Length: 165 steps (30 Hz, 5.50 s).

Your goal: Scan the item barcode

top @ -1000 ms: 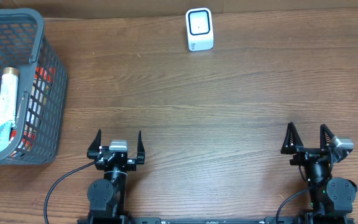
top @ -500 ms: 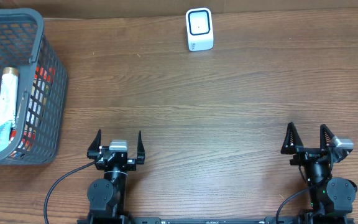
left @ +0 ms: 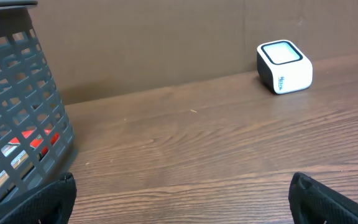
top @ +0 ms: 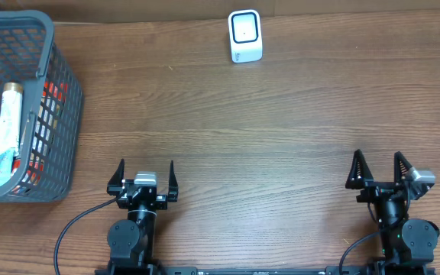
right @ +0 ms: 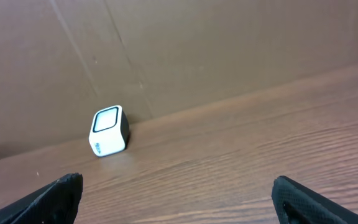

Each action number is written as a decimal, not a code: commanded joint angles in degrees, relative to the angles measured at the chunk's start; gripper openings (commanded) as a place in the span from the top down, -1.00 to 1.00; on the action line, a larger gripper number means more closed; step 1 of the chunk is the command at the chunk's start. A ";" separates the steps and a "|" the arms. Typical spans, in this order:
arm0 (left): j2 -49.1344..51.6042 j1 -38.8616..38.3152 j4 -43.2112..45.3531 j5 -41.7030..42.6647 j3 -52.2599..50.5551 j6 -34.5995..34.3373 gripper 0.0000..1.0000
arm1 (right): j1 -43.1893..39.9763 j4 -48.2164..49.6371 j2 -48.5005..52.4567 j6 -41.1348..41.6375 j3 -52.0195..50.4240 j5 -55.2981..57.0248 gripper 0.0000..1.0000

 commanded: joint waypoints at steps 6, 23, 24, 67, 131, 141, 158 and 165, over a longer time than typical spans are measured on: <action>-0.68 0.22 1.05 -0.31 -0.52 0.85 -1.00 | 0.04 0.70 -0.68 -0.22 -0.59 0.07 -1.00; -0.57 0.22 2.16 -0.33 2.62 0.61 -1.00 | 0.04 1.70 -0.63 -1.05 1.90 0.04 -1.00; -0.57 0.22 1.92 -0.33 3.19 0.59 -1.00 | 0.04 1.40 -0.52 -2.60 2.69 -0.63 -1.00; 54.75 0.26 -41.29 5.31 75.34 -0.68 -1.00 | 0.04 -31.91 43.17 -8.90 53.51 -6.29 -1.00; 128.23 42.18 -42.60 11.43 110.27 11.72 -0.92 | 0.04 -61.42 66.38 -10.51 76.22 -20.70 -1.00; 132.69 41.44 -42.45 7.98 110.27 12.04 -0.94 | 0.04 -61.59 66.42 -10.51 76.22 -20.68 -1.00; 133.72 41.66 -39.12 7.21 105.68 11.96 -0.36 | 0.04 -62.34 67.65 -10.27 76.22 -20.85 -1.00; 133.48 41.66 -38.29 7.17 104.50 11.74 0.92 | 0.04 -62.45 67.65 -10.27 76.22 -20.87 -1.00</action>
